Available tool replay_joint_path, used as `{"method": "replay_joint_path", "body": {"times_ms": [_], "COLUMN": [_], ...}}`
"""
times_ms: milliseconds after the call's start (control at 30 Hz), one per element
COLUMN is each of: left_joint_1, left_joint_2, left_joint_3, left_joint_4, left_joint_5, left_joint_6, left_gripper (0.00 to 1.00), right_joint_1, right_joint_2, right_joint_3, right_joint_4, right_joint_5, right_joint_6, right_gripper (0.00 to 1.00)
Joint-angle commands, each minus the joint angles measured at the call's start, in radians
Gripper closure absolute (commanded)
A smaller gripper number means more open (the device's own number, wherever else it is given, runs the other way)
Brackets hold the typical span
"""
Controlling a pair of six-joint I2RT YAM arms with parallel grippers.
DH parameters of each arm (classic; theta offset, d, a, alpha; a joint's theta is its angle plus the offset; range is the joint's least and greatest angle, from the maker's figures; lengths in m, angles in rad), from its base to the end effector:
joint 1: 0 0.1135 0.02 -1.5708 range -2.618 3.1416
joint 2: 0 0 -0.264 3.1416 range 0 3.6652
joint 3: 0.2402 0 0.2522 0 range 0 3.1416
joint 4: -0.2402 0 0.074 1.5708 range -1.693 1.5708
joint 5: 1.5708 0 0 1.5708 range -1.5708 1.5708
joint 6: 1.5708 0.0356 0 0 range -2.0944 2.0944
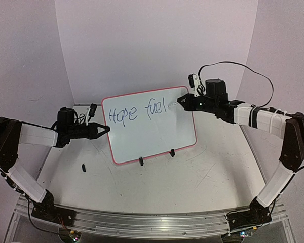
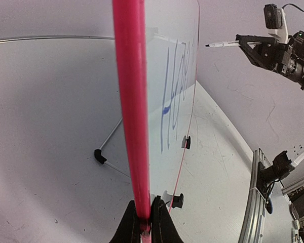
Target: Write a sentence on the whiteboard
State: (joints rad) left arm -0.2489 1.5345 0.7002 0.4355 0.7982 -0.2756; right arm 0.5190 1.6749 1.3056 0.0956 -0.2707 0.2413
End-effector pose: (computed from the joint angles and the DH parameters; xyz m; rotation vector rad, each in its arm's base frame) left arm 0.2946 -0.1012 0.1978 0.5157 1.9417 -1.1210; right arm 0.3442 0.2076 0.3143 -0.4564 1.8513 0.7732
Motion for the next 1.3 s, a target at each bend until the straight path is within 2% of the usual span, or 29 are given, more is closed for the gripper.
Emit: {"method": "replay_joint_path", "body": {"times_ms": [0, 367, 933, 1267], "left_joint_1": [-0.004, -0.003, -0.003, -0.006], "left_joint_2": [0.014, 0.018, 0.009, 0.013], "left_joint_3": [0.029, 0.03, 0.027, 0.03], "left_joint_4": [-0.036, -0.037, -0.037, -0.036], "left_joint_5": [-0.14, -0.139, -0.142, -0.14], "left_joint_6": [0.061, 0.064, 0.062, 0.061], "left_gripper": [1.0, 1.0, 1.0, 1.0], "right_joint_1": [-0.019, -0.029, -0.002, -0.003], "right_joint_2": [0.015, 0.067, 0.076, 0.013], "right_joint_3": [0.063, 0.11, 0.081, -0.003], "right_joint_4": [0.03, 0.031, 0.032, 0.03], "right_joint_5": [0.018, 0.035, -0.018, 0.076], "right_joint_6": [0.013, -0.004, 0.008, -0.002], "right_gripper": [1.0, 1.0, 1.0, 1.0]}}
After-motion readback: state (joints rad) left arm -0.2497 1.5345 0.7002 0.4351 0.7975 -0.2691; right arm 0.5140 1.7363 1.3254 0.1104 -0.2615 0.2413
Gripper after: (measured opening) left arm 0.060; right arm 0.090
